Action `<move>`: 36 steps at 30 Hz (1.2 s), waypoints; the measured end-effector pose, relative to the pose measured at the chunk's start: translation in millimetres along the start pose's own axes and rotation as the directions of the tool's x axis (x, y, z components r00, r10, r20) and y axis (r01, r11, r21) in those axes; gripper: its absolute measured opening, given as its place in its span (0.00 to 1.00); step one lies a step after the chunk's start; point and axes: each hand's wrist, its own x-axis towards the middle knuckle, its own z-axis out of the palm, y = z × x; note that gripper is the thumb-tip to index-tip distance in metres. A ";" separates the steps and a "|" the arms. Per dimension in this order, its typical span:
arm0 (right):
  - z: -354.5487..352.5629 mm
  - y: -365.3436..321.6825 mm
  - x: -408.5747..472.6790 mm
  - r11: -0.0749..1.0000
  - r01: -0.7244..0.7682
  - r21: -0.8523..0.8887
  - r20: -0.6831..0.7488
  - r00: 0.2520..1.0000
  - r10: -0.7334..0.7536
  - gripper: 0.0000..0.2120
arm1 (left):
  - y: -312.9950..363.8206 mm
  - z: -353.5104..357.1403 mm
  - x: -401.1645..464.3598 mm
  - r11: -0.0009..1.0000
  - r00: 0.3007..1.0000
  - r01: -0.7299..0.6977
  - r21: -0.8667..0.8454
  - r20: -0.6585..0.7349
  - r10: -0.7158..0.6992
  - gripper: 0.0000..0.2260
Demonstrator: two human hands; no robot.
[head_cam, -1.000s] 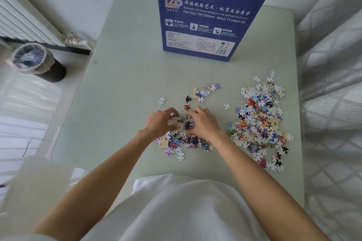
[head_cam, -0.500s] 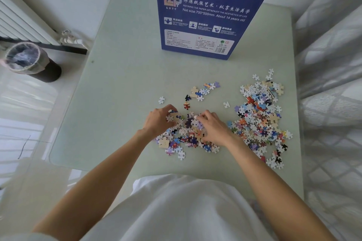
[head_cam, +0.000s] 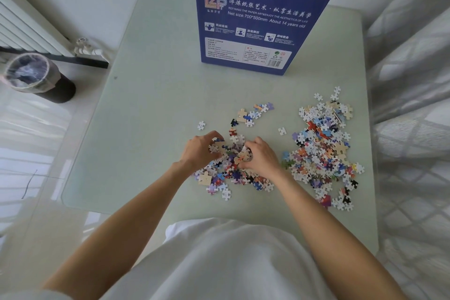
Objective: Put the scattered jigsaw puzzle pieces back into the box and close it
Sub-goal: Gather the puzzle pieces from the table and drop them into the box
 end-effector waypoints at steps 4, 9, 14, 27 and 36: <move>-0.9 0.3 -1.8 0.996 -0.031 0.086 -0.005 1.000 0.031 0.22 | 3.6 1.9 -0.7 1.000 1.000 -0.014 0.004 -0.020 0.014 0.17; -13.2 5.7 -12.2 0.970 -0.064 0.233 -0.024 0.997 0.071 0.26 | 5.6 -2.4 -3.1 0.999 0.998 -0.023 -0.039 -0.052 0.021 0.17; -45.8 4.7 -24.4 0.973 -0.041 0.229 -0.126 0.990 0.071 0.25 | 18.1 -27.4 -9.1 0.995 0.986 -0.070 -0.072 -0.153 0.058 0.16; -269.8 -53.8 -27.7 0.835 0.374 0.404 -0.513 0.848 -0.132 0.12 | 163.3 -221.6 18.8 0.823 0.651 -0.567 0.028 -0.596 0.469 0.16; -369.4 -71.5 15.4 0.742 0.481 0.467 -0.681 0.731 -0.045 0.10 | 251.9 -312.3 86.3 0.668 0.290 -0.712 0.216 -0.776 0.560 0.14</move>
